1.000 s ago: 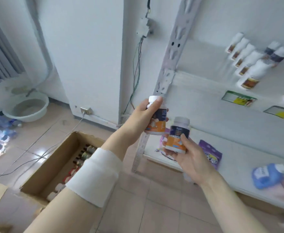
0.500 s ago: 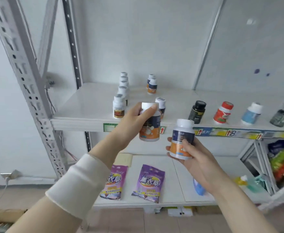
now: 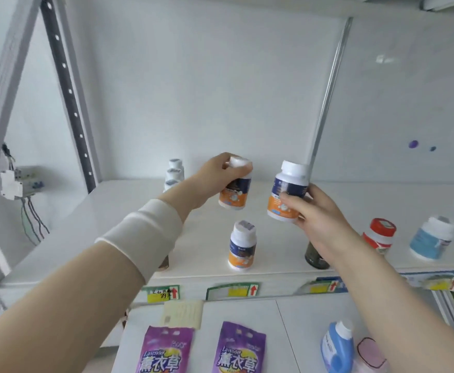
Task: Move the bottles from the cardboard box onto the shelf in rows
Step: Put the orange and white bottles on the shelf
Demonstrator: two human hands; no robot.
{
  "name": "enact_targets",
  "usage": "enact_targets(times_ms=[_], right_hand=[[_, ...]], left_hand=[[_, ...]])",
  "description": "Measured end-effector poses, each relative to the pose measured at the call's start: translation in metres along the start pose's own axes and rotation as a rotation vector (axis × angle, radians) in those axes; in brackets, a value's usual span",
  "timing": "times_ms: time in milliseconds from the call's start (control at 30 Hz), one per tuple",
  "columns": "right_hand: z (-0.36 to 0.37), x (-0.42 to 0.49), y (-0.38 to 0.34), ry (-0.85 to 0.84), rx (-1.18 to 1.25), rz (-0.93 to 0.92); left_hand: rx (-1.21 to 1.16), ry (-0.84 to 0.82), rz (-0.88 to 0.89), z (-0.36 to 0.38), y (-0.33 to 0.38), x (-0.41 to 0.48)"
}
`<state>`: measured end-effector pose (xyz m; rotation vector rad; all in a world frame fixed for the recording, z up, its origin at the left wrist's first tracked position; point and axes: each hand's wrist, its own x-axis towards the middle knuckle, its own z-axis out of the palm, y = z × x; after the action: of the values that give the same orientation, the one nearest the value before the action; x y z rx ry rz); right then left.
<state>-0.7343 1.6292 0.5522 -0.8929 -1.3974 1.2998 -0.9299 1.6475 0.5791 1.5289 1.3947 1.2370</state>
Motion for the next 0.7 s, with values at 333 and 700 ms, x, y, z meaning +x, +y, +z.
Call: enact_targets(times_ms=[333, 700], right_hand=[[0.017, 0.087, 0.056, -0.19, -0.407, 0.171], [0.027, 0.097, 0.076, -0.371, -0.561, 0.224]], left_hand=[[0.665, -0.175, -0.047, -0.011, -0.045, 0.096], [0.843, -0.283, -0.11, 0.002, -0.059, 0.115]])
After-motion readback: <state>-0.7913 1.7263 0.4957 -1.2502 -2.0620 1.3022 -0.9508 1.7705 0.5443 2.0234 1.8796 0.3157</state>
